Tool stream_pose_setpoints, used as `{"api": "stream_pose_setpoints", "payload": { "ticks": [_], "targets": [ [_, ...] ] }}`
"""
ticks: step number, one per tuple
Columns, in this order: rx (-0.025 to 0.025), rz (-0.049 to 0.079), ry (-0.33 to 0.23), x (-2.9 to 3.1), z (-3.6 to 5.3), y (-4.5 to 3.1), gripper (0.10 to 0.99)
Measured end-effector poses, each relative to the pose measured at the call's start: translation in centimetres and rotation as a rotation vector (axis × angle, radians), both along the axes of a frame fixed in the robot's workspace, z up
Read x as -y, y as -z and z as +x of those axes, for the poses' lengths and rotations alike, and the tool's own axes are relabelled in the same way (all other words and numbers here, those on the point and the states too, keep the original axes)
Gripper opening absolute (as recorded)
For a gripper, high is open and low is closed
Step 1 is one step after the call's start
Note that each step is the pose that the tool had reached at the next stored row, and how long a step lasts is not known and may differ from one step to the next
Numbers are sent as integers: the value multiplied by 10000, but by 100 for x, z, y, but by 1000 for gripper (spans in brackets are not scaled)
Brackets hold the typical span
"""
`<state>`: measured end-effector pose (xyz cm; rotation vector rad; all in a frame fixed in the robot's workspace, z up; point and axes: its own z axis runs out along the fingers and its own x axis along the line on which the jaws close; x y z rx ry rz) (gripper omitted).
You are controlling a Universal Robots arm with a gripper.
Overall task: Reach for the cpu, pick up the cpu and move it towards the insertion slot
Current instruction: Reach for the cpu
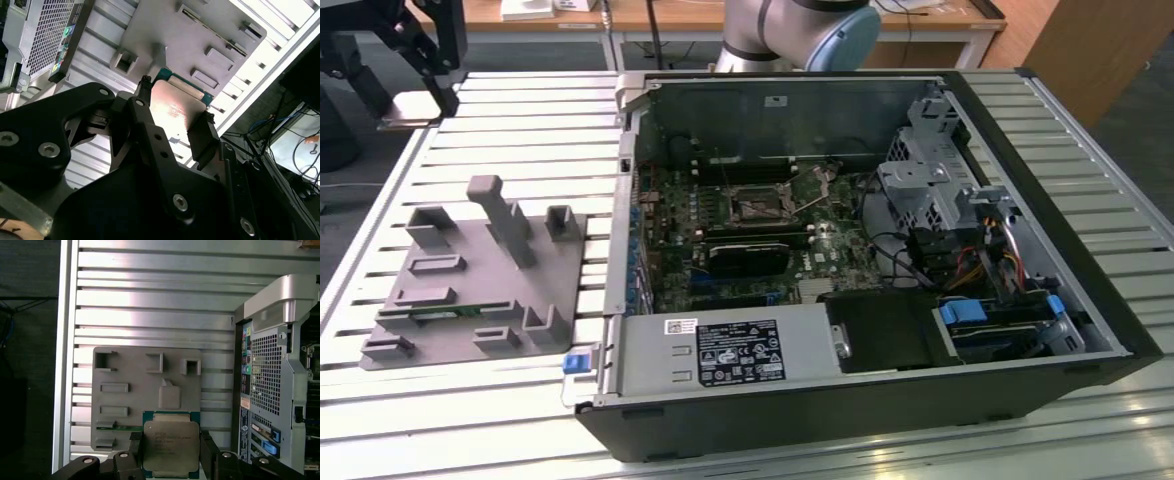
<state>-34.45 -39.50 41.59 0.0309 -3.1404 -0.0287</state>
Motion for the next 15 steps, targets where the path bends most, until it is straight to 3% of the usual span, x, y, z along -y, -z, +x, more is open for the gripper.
{"api": "stream_pose_setpoints", "payload": {
  "ticks": [15],
  "targets": [
    [1, 0, 0, -3, 123, 0, 541]
  ]
}}
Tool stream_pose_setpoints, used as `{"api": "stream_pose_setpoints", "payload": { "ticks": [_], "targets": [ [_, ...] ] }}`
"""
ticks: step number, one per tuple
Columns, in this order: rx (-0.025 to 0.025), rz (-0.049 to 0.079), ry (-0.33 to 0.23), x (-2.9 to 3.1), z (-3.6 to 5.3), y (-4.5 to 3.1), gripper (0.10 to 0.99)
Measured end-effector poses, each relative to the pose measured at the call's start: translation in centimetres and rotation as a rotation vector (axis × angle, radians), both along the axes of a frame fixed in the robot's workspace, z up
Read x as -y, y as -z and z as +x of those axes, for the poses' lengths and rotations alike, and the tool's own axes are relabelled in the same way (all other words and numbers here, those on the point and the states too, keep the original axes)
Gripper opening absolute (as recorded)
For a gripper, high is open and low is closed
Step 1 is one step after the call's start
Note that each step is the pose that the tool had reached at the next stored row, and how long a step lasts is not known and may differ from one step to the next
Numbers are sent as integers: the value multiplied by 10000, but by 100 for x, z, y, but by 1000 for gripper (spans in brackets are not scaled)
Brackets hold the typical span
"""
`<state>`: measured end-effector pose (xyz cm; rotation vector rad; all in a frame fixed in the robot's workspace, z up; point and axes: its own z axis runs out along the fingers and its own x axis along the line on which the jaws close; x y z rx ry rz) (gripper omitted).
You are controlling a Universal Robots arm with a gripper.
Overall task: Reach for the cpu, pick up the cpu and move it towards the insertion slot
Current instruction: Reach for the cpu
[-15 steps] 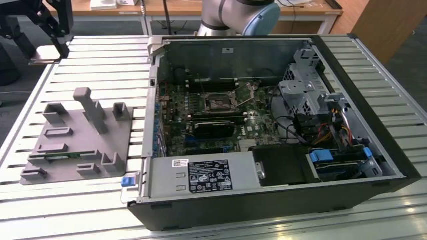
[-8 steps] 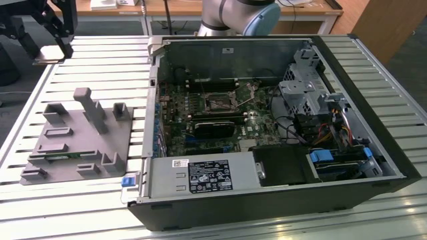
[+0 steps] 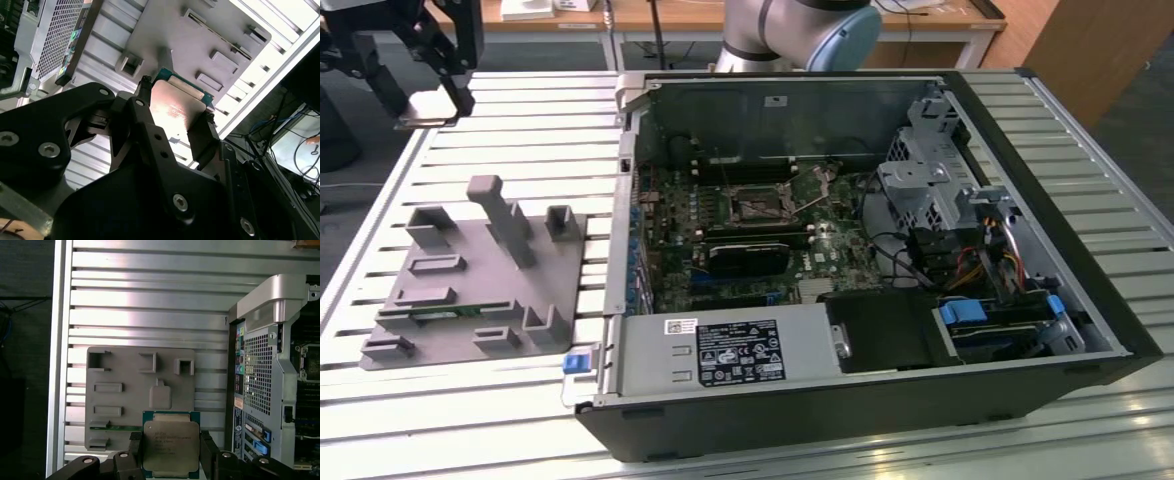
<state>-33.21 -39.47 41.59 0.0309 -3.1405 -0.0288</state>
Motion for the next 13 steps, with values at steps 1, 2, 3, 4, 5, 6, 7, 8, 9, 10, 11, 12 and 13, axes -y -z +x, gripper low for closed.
{"api": "stream_pose_setpoints", "payload": {
  "ticks": [1, 2, 3, 4, 5, 6, 7, 8, 9, 10, 11, 12, 13],
  "targets": [
    [0, 0, 0, 0, 8, 0, 541],
    [0, 0, 0, 0, 15, 0, 541],
    [-1, 0, 0, 0, 23, 0, 541],
    [0, 0, -1, 0, 30, 0, 541],
    [0, 0, 0, -1, 37, 0, 541],
    [0, 0, 0, -1, 43, 0, 541],
    [0, 0, 0, -1, 50, 0, 541],
    [-1, 0, 0, -1, 57, 0, 541],
    [0, 0, 0, -1, 64, 0, 541],
    [-1, -1, 0, -1, 71, 0, 541],
    [0, 0, 0, -1, 78, 0, 541],
    [0, 0, 0, -1, 84, 0, 541],
    [-1, 0, 1, -1, 91, 0, 541]
  ]
}}
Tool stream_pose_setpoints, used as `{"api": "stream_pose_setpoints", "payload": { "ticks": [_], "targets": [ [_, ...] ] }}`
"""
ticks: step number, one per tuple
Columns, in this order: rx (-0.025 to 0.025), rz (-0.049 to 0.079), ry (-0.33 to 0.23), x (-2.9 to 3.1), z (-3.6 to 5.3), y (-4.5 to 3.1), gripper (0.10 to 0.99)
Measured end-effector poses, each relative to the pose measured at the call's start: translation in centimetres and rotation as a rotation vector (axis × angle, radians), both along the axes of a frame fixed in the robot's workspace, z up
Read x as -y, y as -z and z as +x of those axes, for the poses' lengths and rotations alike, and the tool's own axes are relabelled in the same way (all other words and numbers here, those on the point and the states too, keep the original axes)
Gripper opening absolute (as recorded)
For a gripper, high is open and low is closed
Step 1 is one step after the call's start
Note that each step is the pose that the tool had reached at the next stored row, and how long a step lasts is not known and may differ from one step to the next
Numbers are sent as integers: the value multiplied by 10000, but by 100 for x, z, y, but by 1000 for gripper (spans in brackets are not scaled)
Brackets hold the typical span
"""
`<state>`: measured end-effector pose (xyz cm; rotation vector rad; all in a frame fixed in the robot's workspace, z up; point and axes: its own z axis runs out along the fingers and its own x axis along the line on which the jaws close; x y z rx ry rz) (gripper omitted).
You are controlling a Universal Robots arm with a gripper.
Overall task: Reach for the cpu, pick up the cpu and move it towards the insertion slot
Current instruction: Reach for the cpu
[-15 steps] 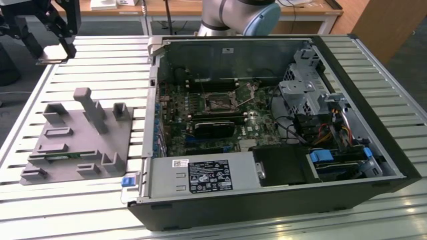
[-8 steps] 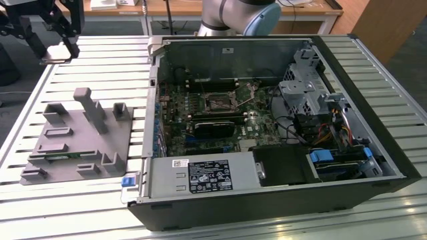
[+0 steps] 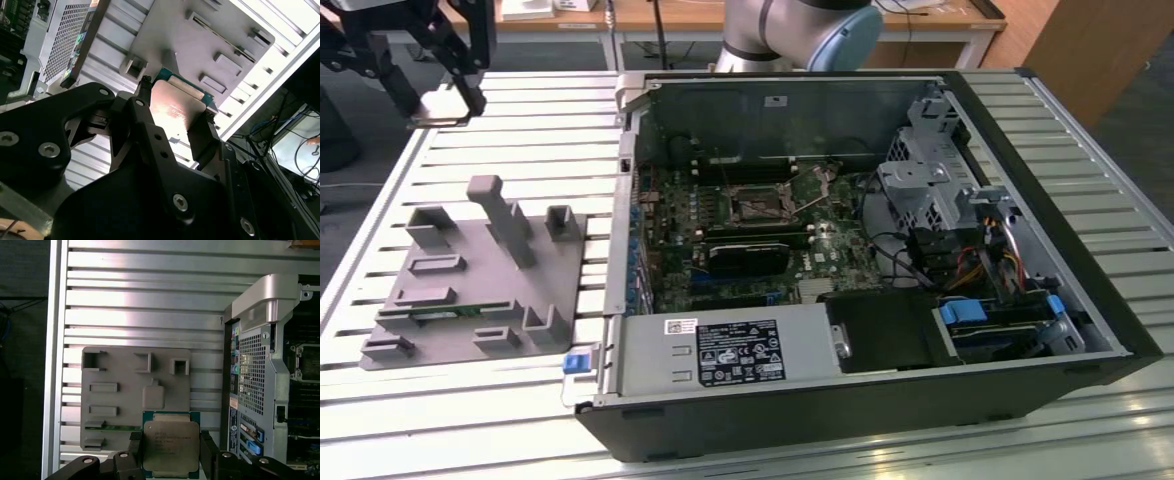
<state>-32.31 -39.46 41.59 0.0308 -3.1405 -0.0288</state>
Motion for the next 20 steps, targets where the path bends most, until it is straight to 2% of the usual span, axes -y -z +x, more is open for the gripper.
{"api": "stream_pose_setpoints", "payload": {
  "ticks": [20],
  "targets": [
    [0, 0, -1, 0, 125, 0, 541]
  ]
}}
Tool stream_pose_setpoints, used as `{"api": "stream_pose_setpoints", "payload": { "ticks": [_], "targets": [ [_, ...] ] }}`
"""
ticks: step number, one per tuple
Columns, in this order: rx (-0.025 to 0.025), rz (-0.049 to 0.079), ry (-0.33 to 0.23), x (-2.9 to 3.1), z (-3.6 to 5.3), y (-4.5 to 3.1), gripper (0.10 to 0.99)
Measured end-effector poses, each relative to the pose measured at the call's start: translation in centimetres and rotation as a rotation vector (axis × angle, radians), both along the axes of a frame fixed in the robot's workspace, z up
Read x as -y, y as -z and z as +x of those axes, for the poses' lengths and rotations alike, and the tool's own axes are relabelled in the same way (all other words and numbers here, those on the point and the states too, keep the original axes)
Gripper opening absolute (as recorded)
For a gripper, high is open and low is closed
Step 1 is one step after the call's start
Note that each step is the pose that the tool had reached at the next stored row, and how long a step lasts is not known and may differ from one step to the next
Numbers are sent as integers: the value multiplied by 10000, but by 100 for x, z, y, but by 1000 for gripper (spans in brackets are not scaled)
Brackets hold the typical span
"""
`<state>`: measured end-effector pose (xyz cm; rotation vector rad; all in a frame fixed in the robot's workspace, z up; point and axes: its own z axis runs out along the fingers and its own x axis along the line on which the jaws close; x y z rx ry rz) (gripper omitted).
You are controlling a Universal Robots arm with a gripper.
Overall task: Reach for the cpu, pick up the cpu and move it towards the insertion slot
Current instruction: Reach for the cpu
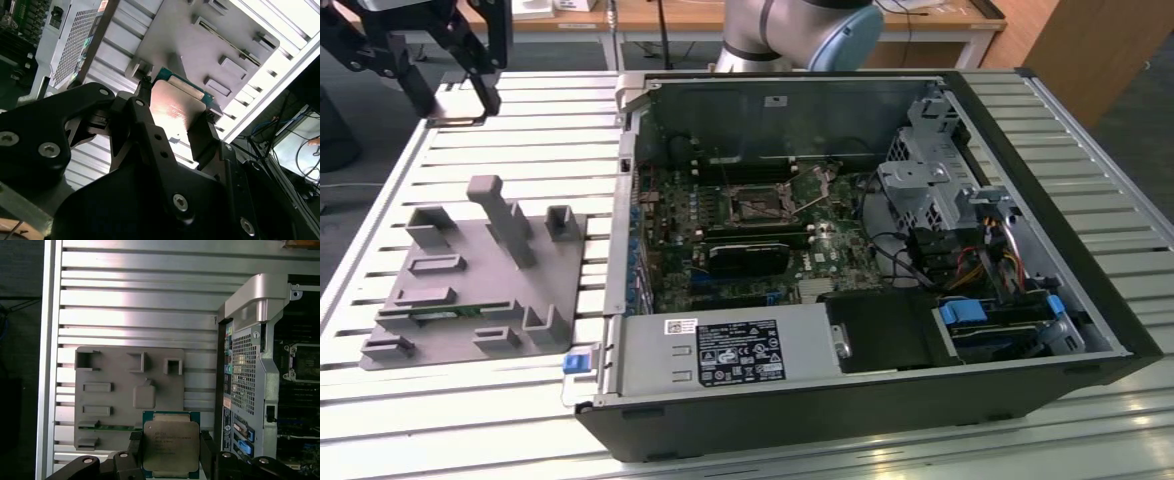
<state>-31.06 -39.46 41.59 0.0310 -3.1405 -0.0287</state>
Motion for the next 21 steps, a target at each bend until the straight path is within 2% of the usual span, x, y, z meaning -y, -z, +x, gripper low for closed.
{"api": "stream_pose_setpoints", "payload": {
  "ticks": [10, 21],
  "targets": [
    [0, 0, 0, -1, 96, 0, 541],
    [0, 0, 1, -13, 253, 0, 541]
  ]
}}
